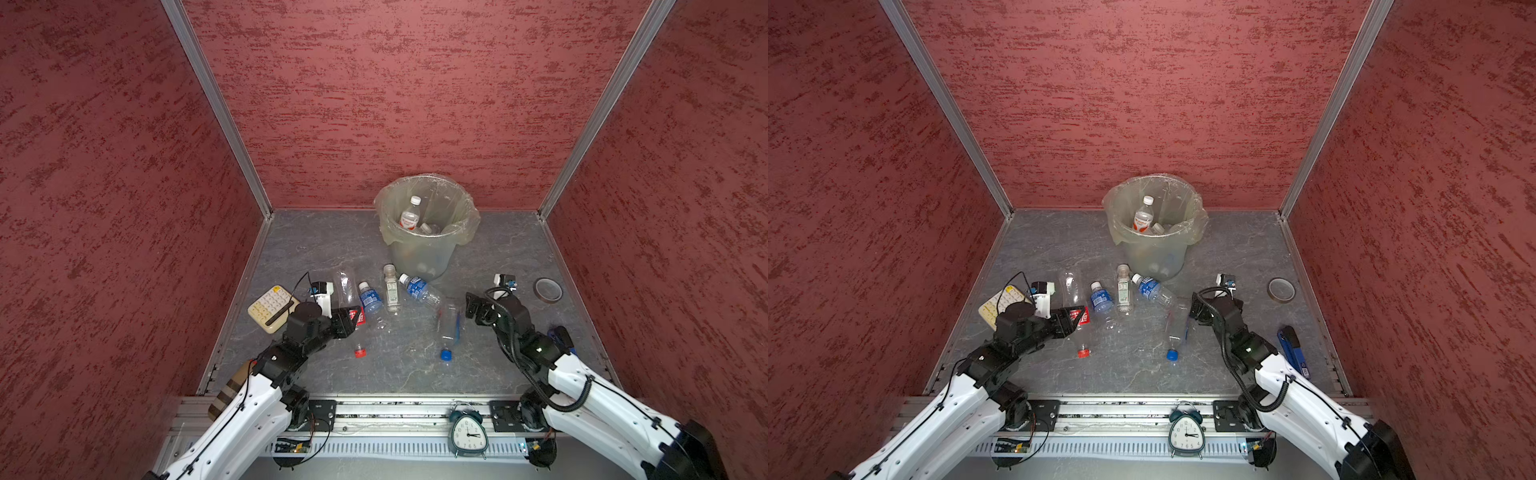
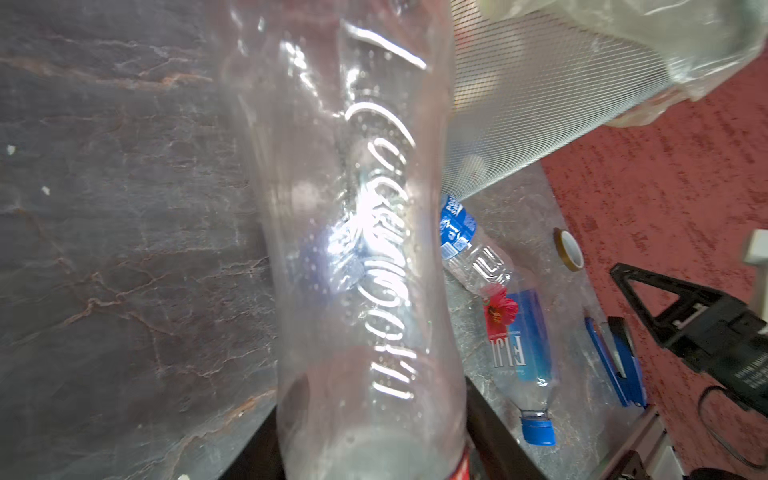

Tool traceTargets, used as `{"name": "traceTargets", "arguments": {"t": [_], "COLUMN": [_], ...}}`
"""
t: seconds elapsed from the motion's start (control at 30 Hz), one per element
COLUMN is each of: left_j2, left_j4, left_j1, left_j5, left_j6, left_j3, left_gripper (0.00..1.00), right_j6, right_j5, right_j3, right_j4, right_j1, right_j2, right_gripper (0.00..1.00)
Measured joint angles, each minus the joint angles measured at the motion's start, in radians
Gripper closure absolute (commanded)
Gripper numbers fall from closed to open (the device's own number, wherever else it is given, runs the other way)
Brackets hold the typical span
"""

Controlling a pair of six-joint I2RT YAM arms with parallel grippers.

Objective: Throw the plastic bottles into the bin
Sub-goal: 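Lift the Coca-Cola bottle upright with the left gripper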

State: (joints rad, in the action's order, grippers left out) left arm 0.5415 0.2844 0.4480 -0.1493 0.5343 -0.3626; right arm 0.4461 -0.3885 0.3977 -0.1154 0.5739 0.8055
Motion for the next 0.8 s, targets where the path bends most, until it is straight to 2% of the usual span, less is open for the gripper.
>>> {"name": "traceTargets", "arguments": {"t": [0.2,0.47,0.67,0.8], "left_j2": [-0.113,-0.118,0.042,0.282], "left_j4": [0.016,0.06,0.01,-0.055], "left_j1": [0.013,0.013,0.016,0.024], "left_j5": [-0.036,-0.071,-0.093,-0.101], "left_j6": [-0.013,-0.039,-0.063,-0.109], "left_j3": [-0.002,-0.084,-0.219,-0.421], "left_gripper": [0.44,0.44,0.43,0.43], "right_j6": [0.0,0.003,0.003,0.003], "right_j5": [0.0,-0.004,-0.003,-0.001], "right_j3": [0.0,-0.002,-0.003,-0.003], "right_j4": [0.0,0.0,0.0,0.001], "right_j1": [0.0,0.0,0.0,0.0], "right_j2": [0.007,-0.007,-0.011,-0.008], "right_gripper": [0.01,0.01,0.01,0.01]}}
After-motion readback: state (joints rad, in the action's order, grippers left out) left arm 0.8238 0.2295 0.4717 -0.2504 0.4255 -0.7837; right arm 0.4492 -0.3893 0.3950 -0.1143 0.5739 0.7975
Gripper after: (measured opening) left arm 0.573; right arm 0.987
